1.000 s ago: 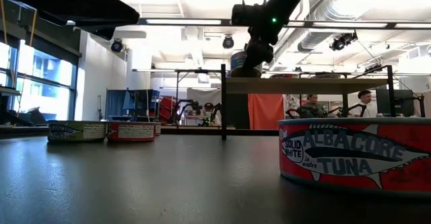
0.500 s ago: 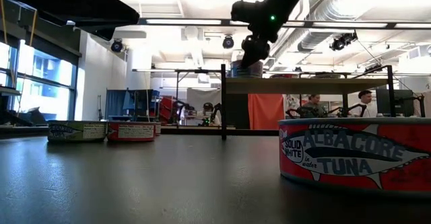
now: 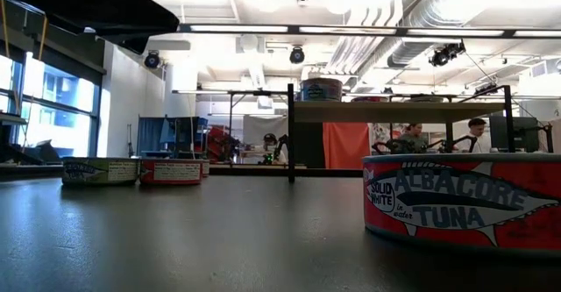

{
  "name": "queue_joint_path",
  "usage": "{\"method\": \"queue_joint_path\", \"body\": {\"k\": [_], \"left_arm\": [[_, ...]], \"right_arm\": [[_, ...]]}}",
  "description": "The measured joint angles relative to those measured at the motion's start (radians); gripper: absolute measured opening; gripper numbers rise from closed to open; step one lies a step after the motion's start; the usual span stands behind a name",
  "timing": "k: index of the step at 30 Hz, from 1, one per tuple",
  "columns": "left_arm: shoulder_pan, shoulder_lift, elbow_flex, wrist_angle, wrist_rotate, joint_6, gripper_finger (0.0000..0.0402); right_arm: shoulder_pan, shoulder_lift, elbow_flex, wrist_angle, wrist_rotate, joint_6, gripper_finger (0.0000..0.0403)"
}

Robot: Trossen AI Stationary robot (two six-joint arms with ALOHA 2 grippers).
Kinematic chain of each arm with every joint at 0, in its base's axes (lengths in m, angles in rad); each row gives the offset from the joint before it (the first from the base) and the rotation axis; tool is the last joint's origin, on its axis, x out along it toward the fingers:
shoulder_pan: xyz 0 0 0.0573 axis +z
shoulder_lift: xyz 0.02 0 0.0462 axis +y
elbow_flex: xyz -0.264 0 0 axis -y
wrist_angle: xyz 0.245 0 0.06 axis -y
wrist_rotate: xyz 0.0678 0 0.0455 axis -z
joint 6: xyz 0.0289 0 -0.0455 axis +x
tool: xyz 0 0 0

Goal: Stack canned seafood by type on shelf
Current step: Put the blue tuna can on the shelf aligned with the other blue tuna can, then put the red tuna can on the shelf aligned with other red tuna can

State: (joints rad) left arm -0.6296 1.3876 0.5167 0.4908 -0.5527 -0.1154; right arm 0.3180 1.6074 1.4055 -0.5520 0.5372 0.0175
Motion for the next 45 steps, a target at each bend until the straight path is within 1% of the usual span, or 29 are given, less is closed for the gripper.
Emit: {"method": "queue_joint_path", "body": {"k": [3, 5, 8, 10, 11, 13, 15, 17, 19, 22, 24, 28, 32, 34, 36, 39, 41, 43, 45], "left_arm": [[0.0, 0.011, 0.002, 0.027, 0.007, 0.037, 0.0016], [0.011, 0.043, 0.042, 0.021, 0.01, 0.043, 0.0016], [0.031, 0.13, 0.147, -0.048, 0.09, 0.104, 0.0016], [0.046, 0.205, 0.226, -0.096, 0.183, 0.171, 0.0016], [0.056, 0.246, 0.27, -0.114, 0.253, 0.216, 0.0016], [0.073, 0.323, 0.354, -0.151, 0.403, 0.313, 0.0018], [0.09, 0.39, 0.433, -0.218, 0.531, 0.405, 0.0023], [0.103, 0.442, 0.499, -0.301, 0.608, 0.499, 0.0032], [0.116, 0.486, 0.555, -0.369, 0.629, 0.6, 0.0044], [0.134, 0.546, 0.595, -0.382, 0.625, 0.731, 0.0062], [0.143, 0.58, 0.601, -0.348, 0.624, 0.803, 0.0072], [0.154, 0.625, 0.602, -0.254, 0.62, 0.913, 0.0093], [0.163, 0.673, 0.602, -0.124, 0.612, 0.956, 0.0113], [0.174, 0.705, 0.602, -0.049, 0.611, 0.958, 0.012], [0.188, 0.73, 0.602, -0.016, 0.604, 0.958, 0.0122], [0.205, 0.75, 0.605, -0.013, 0.578, 0.94, 0.0117], [0.217, 0.756, 0.606, -0.012, 0.572, 0.907, 0.0104], [0.226, 0.757, 0.606, -0.012, 0.581, 0.875, 0.0079], [0.233, 0.756, 0.607, -0.014, 0.6, 0.846, 0.0046]], "right_arm": [[0.185, 0.042, -0.001, -0.038, 0.0, 0.204, 0.0304], [0.305, 0.071, -0.001, -0.054, 0.013, 0.383, 0.03], [0.467, 0.114, -0.001, -0.088, 0.033, 0.702, 0.0298], [0.557, 0.148, -0.001, -0.098, 0.095, 0.916, 0.0298], [0.599, 0.167, -0.001, -0.099, 0.144, 1.0, 0.0298], [0.659, 0.215, -0.001, -0.103, 0.246, 1.127, 0.0298], [0.699, 0.267, -0.002, -0.104, 0.317, 1.228, 0.0298], [0.717, 0.314, -0.002, -0.101, 0.371, 1.304, 0.0298], [0.717, 0.361, -0.002, -0.095, 0.389, 1.361, 0.0298], [0.691, 0.426, -0.002, -0.067, 0.385, 1.394, 0.0297], [0.67, 0.456, -0.002, -0.028, 0.363, 1.391, 0.0297], [0.635, 0.491, -0.003, 0.085, 0.296, 1.326, 0.0297], [0.618, 0.491, 0.003, 0.187, 0.296, 1.242, 0.0297], [0.617, 0.491, 0.022, 0.194, 0.297, 1.213, 0.0297], [0.617, 0.491, 0.045, 0.192, 0.299, 1.201, 0.0297], [0.618, 0.491, 0.077, 0.184, 0.299, 1.166, 0.0297], [0.618, 0.491, 0.098, 0.182, 0.303, 1.139, 0.0297], [0.618, 0.491, 0.112, 0.168, 0.309, 1.103, 0.0297], [0.617, 0.491, 0.114, 0.167, 0.306, 1.079, 0.0297]]}}
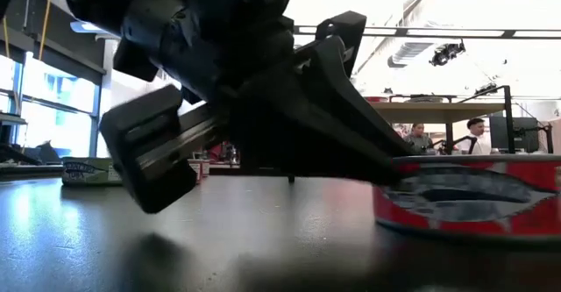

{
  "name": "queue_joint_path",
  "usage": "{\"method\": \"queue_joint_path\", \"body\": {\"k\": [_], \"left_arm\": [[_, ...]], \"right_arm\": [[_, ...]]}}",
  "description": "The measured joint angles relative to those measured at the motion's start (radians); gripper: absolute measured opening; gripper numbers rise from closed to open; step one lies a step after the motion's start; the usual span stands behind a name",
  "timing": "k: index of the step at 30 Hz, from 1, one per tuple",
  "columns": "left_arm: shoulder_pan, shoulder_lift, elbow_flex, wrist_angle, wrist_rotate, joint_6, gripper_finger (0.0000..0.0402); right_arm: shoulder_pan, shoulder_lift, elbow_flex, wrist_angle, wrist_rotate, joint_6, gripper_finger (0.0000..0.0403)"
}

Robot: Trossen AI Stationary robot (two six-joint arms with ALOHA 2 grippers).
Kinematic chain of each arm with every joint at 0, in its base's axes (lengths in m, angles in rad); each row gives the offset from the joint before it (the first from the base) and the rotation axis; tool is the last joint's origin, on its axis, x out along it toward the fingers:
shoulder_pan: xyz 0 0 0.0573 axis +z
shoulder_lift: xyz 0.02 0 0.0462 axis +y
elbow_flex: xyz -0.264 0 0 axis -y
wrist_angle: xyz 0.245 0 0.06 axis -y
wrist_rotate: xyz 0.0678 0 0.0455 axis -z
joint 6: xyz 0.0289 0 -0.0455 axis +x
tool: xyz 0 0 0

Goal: Stack canned seafood by type on shelf
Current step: Put the red tuna can on the shelf aligned with other red tuna can

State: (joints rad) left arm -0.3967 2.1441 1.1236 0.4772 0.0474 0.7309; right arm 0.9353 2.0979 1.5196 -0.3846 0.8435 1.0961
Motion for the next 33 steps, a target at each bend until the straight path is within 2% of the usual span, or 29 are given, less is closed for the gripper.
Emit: {"method": "queue_joint_path", "body": {"k": [3, 10, 15, 18, 23, 29, 33], "left_arm": [[0.006, 0.0, 0.0, 0.002, 0.026, -0.06, 0.0008], [0.003, -0.041, -0.005, -0.029, 0.021, -0.248, 0.0002], [0.005, -0.112, -0.004, -0.031, 0.022, -0.378, 0.0001], [0.01, -0.134, -0.004, -0.07, 0.028, -0.445, 0.0001], [0.017, -0.144, -0.004, -0.084, 0.031, -0.484, 0.0], [0.02, -0.144, -0.004, -0.094, 0.031, -0.486, 0.0], [0.02, -0.144, -0.004, -0.095, 0.031, -0.495, 0.0]], "right_arm": [[-0.007, 0.0, -0.002, -0.033, -0.037, -0.033, 0.0297], [-0.046, 0.0, 0.005, -0.167, -0.144, -0.167, 0.029], [-0.081, -0.001, 0.005, -0.223, -0.152, -0.346, 0.0269], [-0.095, -0.001, 0.013, -0.238, -0.12, -0.437, 0.026], [-0.105, -0.002, 0.074, -0.283, -0.087, -0.561, 0.0259], [-0.121, -0.002, 0.089, -0.341, -0.183, -0.597, 0.026], [-0.142, -0.002, 0.088, -0.445, -0.218, -0.517, 0.027]]}}
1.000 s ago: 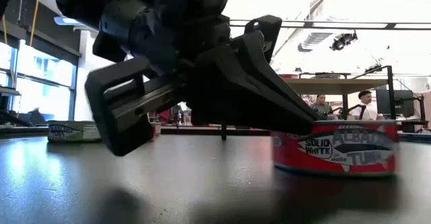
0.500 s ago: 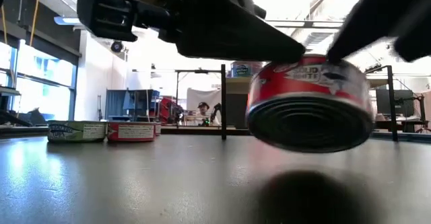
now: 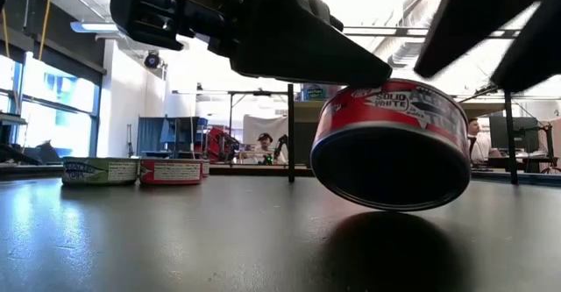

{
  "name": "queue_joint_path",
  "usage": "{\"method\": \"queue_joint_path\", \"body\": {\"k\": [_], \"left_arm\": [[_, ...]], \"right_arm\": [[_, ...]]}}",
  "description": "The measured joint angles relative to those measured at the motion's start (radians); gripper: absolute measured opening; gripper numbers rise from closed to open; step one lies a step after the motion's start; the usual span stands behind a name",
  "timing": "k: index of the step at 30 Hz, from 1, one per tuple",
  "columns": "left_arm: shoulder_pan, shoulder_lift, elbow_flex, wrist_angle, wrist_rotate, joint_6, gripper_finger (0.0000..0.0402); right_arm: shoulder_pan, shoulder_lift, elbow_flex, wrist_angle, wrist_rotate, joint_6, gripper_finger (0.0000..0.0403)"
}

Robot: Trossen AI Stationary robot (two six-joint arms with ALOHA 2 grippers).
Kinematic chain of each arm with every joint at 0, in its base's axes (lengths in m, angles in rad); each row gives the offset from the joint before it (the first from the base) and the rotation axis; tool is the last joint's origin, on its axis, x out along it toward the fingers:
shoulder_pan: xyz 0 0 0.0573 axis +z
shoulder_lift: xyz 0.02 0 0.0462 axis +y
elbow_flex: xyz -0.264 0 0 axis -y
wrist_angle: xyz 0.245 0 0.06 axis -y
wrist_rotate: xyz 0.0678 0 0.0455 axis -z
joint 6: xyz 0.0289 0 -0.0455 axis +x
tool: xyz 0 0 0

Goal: Stack canned seafood by type on shelf
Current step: Put the red tuna can on the shelf aligned with other red tuna can

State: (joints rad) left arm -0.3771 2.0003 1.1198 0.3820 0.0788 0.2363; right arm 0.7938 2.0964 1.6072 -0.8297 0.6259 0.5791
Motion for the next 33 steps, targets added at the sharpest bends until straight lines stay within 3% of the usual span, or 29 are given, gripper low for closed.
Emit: {"method": "queue_joint_path", "body": {"k": [3, 10, 14, 17, 21, 22, 24, 29, 31, 33], "left_arm": [[0.0, 0.0, 0.0, 0.002, 0.0, 0.0, 0.0], [0.0, 0.0, 0.0, 0.004, 0.0, -0.001, 0.0], [-0.003, 0.0, 0.0, 0.005, 0.0, -0.009, 0.0], [-0.007, -0.007, 0.0, -0.002, -0.001, -0.049, 0.0], [-0.011, -0.054, 0.0, -0.033, -0.013, -0.109, 0.0005], [-0.011, -0.077, 0.0, -0.073, -0.013, -0.119, 0.001], [-0.011, -0.134, 0.002, -0.19, -0.039, -0.133, 0.002], [-0.012, -0.305, -0.01, -0.554, -0.263, -0.202, 0.0037], [-0.025, -0.376, -0.058, -0.586, -0.356, -0.24, 0.0038], [-0.047, -0.439, -0.134, -0.547, -0.425, -0.263, 0.0037]], "right_arm": [[-0.016, 0.01, -0.002, -0.025, 0.014, 0.053, 0.0272], [-0.017, 0.112, -0.002, 0.073, 0.163, -0.085, 0.0273], [-0.017, 0.163, -0.002, 0.068, 0.289, 0.026, 0.026], [-0.018, 0.167, -0.002, 0.066, 0.303, 0.133, 0.0223], [-0.009, 0.167, 0.018, 0.025, 0.289, 0.22, 0.0134], [-0.007, 0.167, 0.032, -0.001, 0.271, 0.236, 0.0113], [0.004, 0.168, 0.072, -0.113, 0.243, 0.302, 0.0113], [0.031, 0.169, 0.234, -0.539, 0.238, 0.544, 0.0113], [0.035, 0.169, 0.295, -0.718, 0.239, 0.636, 0.0113], [0.022, 0.15, 0.317, -0.739, 0.26, 0.629, 0.0113]]}}
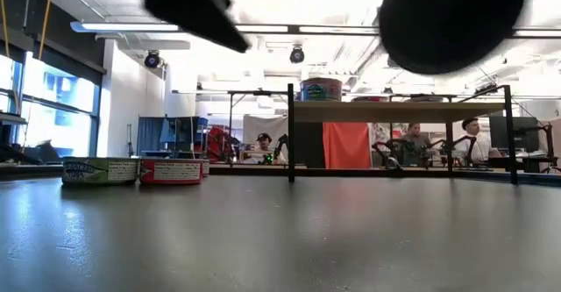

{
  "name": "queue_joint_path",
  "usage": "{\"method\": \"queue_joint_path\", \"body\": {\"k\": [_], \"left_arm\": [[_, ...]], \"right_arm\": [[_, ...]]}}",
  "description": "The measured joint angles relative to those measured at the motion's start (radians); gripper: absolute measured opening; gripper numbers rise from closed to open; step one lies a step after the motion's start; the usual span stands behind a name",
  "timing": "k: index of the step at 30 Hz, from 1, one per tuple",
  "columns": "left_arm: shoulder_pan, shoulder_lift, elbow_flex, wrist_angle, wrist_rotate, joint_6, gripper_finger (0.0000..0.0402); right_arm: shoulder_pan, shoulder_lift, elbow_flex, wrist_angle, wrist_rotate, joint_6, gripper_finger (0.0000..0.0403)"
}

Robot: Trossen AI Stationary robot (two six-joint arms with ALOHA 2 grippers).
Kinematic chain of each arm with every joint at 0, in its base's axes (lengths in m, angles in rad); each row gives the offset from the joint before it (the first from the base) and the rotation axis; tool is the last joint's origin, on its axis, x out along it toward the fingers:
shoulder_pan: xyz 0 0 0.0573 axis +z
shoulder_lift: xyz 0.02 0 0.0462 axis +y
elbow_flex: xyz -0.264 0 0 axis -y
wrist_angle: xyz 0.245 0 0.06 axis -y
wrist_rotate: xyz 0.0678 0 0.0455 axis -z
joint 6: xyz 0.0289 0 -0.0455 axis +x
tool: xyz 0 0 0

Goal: Stack canned seafood by type on shelf
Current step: Put the red tuna can on the shelf aligned with other red tuna can

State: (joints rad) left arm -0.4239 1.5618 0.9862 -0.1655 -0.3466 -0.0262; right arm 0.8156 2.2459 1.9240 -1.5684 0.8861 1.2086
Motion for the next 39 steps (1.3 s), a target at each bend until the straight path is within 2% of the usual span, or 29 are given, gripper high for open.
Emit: {"method": "queue_joint_path", "body": {"k": [3, 8, 12, 15, 18, 22, 27, 34, 39], "left_arm": [[-0.03, -0.065, -0.151, 0.172, -0.044, -0.027, 0.0035], [-0.087, -0.1, -0.381, 0.524, -0.046, -0.088, 0.0035], [-0.139, -0.101, -0.493, 0.717, -0.052, -0.154, 0.0035], [-0.174, -0.099, -0.534, 0.803, -0.075, -0.155, 0.0035], [-0.198, -0.102, -0.54, 0.831, -0.093, -0.135, 0.0035], [-0.222, -0.102, -0.54, 0.862, -0.095, -0.121, 0.0035], [-0.245, -0.102, -0.54, 0.869, -0.096, -0.12, 0.0035], [-0.252, -0.102, -0.54, 0.868, -0.127, -0.119, 0.0035], [-0.252, -0.102, -0.54, 0.868, -0.135, -0.122, 0.0035]], "right_arm": [[-0.058, -0.08, -0.076, 0.1, 0.039, -0.115, 0.0113], [-0.218, -0.229, -0.254, 0.113, 0.019, -0.206, 0.0113], [-0.366, -0.398, -0.347, 0.112, 0.036, -0.351, 0.0113], [-0.492, -0.509, -0.416, 0.114, 0.092, -0.432, 0.0113], [-0.627, -0.581, -0.485, 0.119, 0.125, -0.534, 0.0113], [-0.77, -0.606, -0.57, 0.184, 0.111, -0.649, 0.0113], [-0.86, -0.606, -0.638, 0.338, 0.105, -0.759, 0.0117], [-0.925, -0.606, -0.656, 0.38, 0.064, -0.87, 0.0222], [-0.952, -0.606, -0.643, 0.371, 0.011, -0.93, 0.0247]]}}
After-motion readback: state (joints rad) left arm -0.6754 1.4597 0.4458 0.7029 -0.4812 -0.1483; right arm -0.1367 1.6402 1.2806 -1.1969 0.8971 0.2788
